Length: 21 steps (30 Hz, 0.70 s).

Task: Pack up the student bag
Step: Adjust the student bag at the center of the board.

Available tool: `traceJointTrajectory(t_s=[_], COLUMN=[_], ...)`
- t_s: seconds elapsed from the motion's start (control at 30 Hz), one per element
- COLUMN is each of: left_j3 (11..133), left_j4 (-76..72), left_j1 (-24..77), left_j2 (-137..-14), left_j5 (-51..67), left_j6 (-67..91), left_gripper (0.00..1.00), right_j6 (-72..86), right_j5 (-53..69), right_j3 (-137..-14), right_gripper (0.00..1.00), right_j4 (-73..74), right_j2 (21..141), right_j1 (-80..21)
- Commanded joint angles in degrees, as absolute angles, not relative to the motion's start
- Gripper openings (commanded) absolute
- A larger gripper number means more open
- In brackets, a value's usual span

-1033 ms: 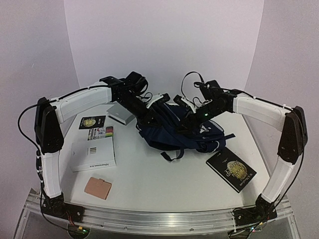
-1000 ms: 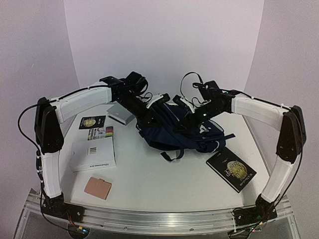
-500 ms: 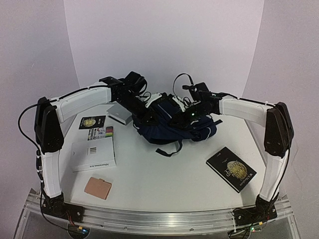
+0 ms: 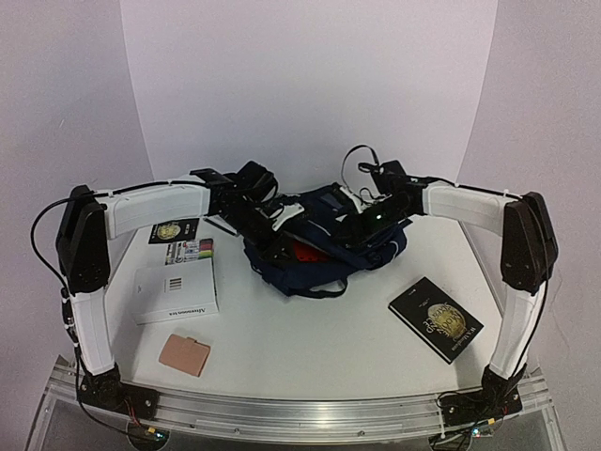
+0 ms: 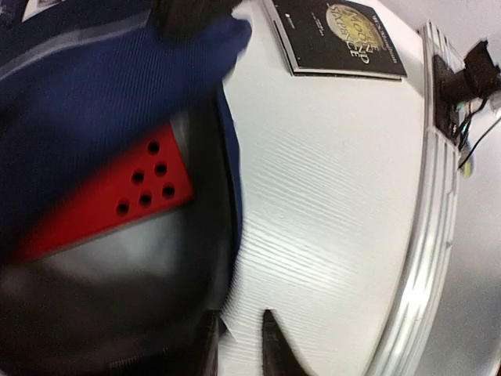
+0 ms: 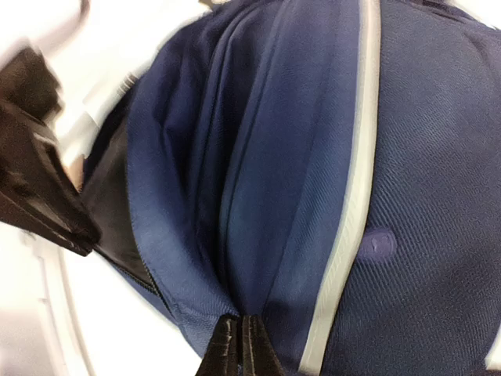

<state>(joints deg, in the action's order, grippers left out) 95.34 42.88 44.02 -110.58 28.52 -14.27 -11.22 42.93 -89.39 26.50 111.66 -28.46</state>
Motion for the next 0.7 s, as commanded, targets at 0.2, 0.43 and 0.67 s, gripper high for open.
traceJointTrajectory(t_s=[0.2,0.43,0.67], left_j3=[83.7,85.1,82.2], left_j4=[27.7,29.4,30.9], left_j1=[40.8,33.9,25.9], left_j2=[-96.0,-96.7,-98.4], left_j5=[22.1,14.7,16.3], left_j6=[5.7,22.7,34.5], left_gripper=[0.69,0.86,0.93], right_j6=[-1.2,1.5,5.4], right_j5=[49.1,46.3,49.4], right_j3=[-87.0,-88.1,-85.7], right_gripper=[0.0,0.0,0.0], right_j4=[28.8,28.4,26.9], right_j2=[109.6,111.8,111.2], right_j1=[-23.4,-23.1,-20.4])
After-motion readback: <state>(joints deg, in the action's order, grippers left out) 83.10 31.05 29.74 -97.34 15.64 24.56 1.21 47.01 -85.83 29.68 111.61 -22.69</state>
